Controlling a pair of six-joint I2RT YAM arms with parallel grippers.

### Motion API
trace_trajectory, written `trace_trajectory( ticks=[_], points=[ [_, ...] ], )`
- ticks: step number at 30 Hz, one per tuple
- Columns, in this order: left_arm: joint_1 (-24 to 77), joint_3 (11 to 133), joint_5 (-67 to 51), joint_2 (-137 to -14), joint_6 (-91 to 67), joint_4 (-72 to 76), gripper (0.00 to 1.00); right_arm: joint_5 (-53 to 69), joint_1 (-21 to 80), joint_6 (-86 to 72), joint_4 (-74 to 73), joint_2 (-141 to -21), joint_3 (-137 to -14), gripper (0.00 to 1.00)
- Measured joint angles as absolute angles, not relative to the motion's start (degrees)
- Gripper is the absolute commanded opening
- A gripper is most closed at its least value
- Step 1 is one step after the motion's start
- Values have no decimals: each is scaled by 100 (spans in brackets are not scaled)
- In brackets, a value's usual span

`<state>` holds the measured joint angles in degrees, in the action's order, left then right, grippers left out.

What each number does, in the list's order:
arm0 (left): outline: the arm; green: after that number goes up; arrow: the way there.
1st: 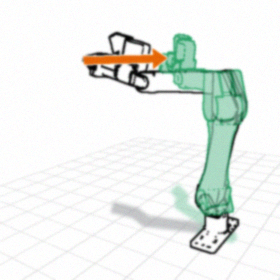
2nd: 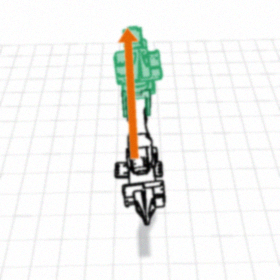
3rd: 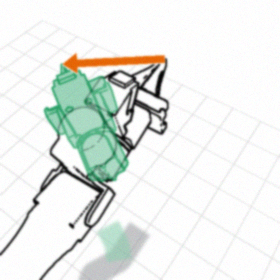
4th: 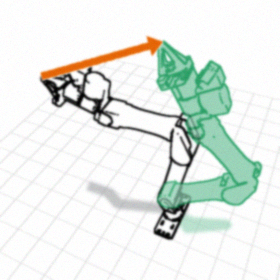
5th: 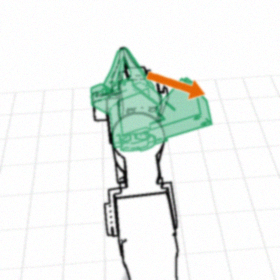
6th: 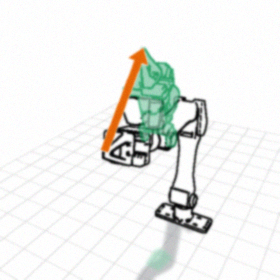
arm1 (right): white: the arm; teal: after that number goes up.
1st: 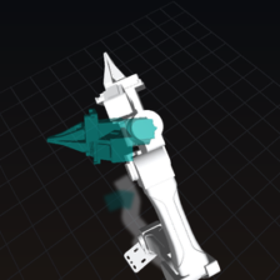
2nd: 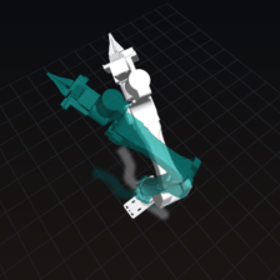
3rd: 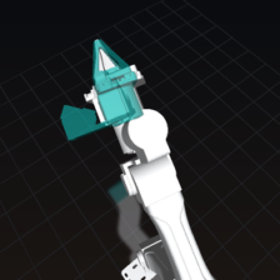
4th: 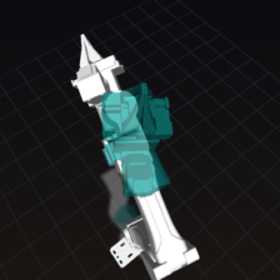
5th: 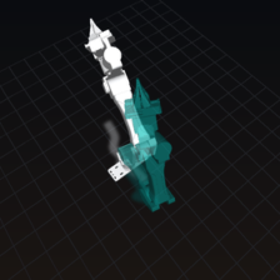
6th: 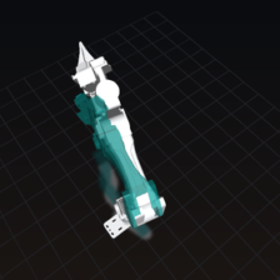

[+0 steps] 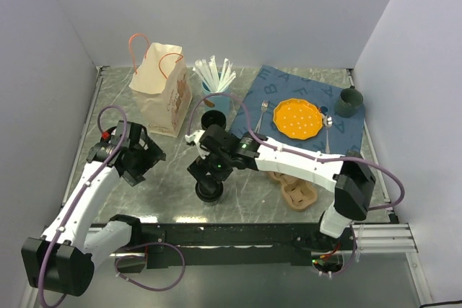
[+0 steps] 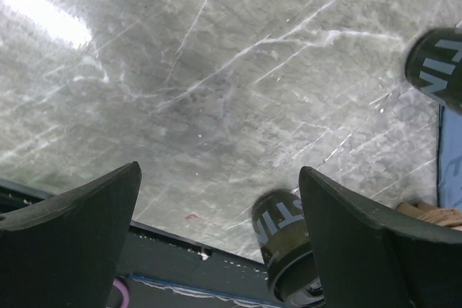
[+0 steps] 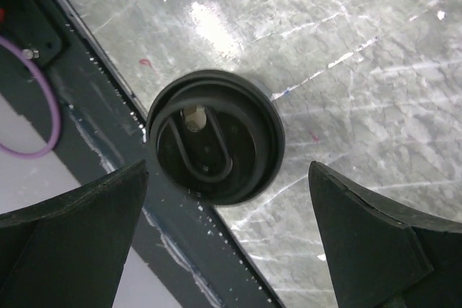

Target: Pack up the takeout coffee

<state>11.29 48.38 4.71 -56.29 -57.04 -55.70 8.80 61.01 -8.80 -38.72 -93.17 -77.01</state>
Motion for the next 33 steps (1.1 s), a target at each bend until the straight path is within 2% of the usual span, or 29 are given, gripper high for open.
trace_trajectory(
  ticks=[18,23,33],
  points=[
    [1015,4611,156,-5671,-5170,-5299,97,552,6477,-947,-3979,-9808,-7946,100],
    [1000,4611,154,-5673,-5122,-5295,97,336,6501,-980,-3986,-9931,-8068,90],
    [993,4611,132,-5688,-5057,-5168,97,-60,6499,-1087,-4036,-9933,-8058,82]
  ],
)
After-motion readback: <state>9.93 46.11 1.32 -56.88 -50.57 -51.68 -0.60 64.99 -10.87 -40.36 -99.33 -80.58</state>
